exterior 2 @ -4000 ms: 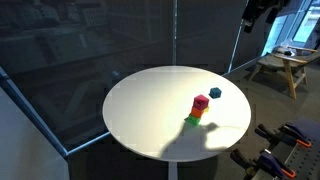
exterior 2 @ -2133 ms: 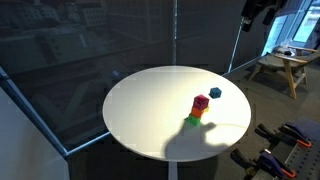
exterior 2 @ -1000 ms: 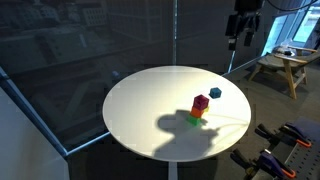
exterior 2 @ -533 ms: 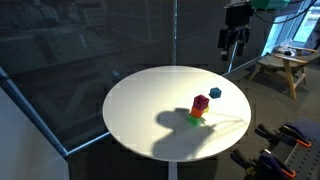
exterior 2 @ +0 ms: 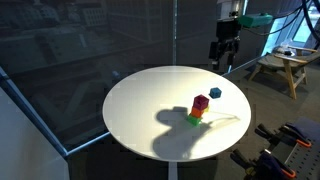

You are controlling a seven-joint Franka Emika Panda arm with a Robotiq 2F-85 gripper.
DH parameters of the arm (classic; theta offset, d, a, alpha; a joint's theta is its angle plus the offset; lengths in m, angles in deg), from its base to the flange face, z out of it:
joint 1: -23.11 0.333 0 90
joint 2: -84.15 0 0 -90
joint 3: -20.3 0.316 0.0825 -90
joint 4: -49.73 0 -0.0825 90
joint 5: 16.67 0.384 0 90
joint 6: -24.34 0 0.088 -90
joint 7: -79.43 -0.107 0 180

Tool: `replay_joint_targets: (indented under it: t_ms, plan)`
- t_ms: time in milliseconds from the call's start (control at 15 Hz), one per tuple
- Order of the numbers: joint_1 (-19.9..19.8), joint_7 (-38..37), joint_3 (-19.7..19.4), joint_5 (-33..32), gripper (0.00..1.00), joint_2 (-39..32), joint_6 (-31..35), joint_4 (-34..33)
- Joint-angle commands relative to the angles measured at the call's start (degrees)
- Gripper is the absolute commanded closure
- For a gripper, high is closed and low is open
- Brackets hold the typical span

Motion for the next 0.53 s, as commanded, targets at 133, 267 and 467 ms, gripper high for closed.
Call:
replay_joint_targets:
  t_ms: [133,267,467]
  plan:
    - [0.6,1.2,-0.1,2.2,0.00,-2.8,7.0,0.3]
    - [0.7,1.2,-0.1,2.6,0.00,-3.5,9.2,0.4]
    - [0.7,1.2,-0.1,2.7,0.00,-4.0,11.3,0.4]
